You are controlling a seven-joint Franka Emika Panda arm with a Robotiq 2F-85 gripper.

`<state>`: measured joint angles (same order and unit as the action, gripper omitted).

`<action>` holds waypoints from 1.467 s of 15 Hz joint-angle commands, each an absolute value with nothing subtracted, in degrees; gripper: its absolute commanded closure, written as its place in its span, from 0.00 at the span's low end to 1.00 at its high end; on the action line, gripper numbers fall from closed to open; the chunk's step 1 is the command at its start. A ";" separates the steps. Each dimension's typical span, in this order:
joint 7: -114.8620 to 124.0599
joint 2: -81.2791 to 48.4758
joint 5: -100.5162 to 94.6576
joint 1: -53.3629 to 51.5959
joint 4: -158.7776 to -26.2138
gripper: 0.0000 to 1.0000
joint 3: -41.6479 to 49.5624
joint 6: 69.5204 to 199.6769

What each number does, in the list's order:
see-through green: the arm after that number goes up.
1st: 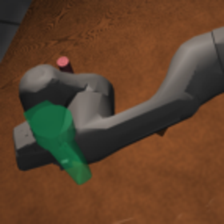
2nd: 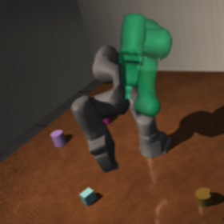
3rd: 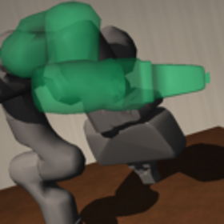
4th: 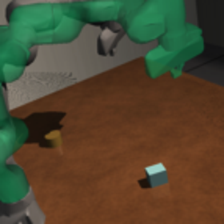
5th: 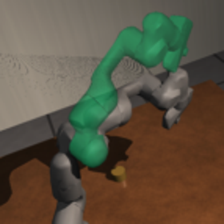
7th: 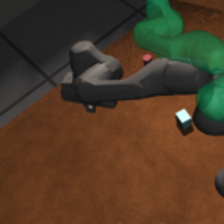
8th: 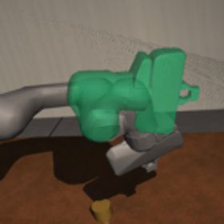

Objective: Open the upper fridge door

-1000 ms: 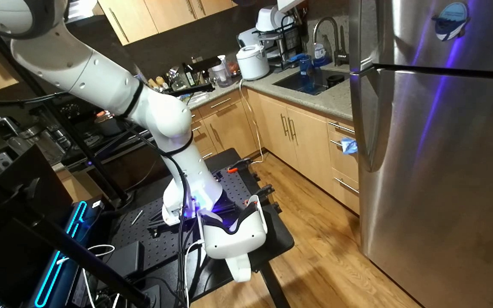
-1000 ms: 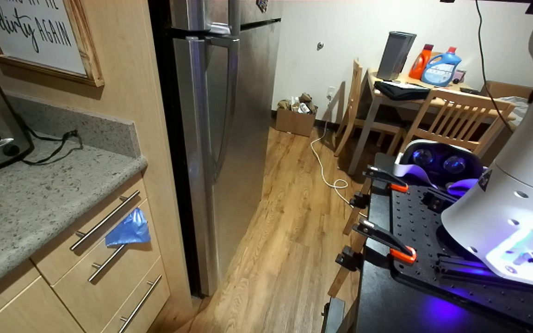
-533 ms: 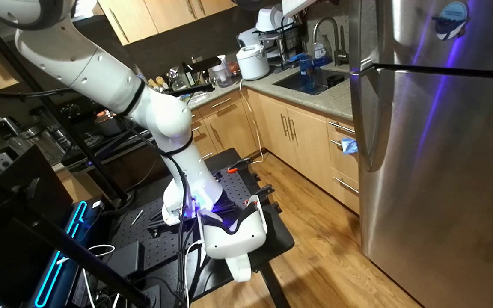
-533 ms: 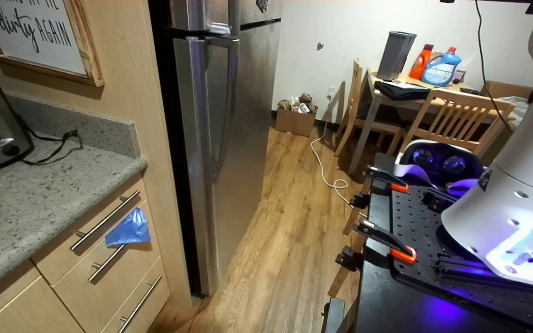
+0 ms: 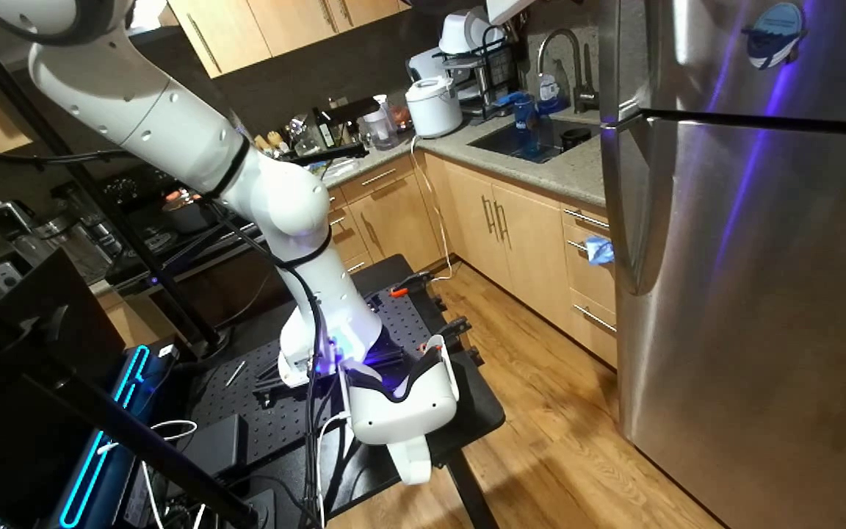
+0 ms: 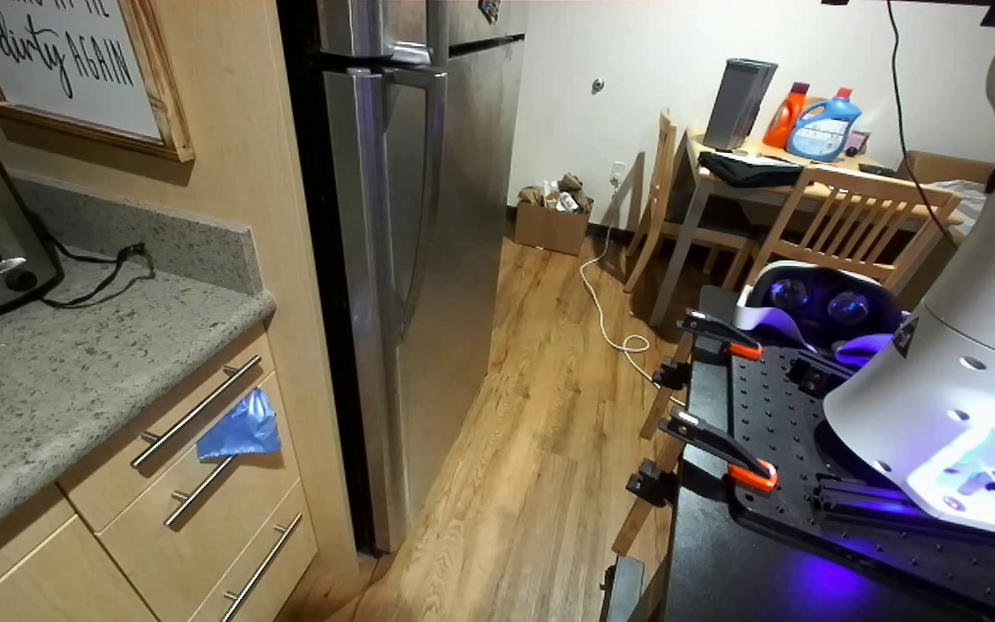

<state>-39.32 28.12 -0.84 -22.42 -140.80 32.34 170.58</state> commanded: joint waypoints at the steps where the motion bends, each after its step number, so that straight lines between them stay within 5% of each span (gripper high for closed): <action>1: -39.32 28.12 -0.85 -22.38 -140.80 0.00 32.34 170.58; 13: -41.78 23.89 2.88 -44.70 -134.01 0.01 49.04 177.14; 14: -41.62 24.20 2.82 -45.95 -133.95 0.25 50.47 177.12; 16: -41.26 24.82 2.26 -47.47 -133.72 0.30 52.28 177.10; 22: -39.80 26.44 0.29 -45.44 -134.00 0.75 51.24 175.33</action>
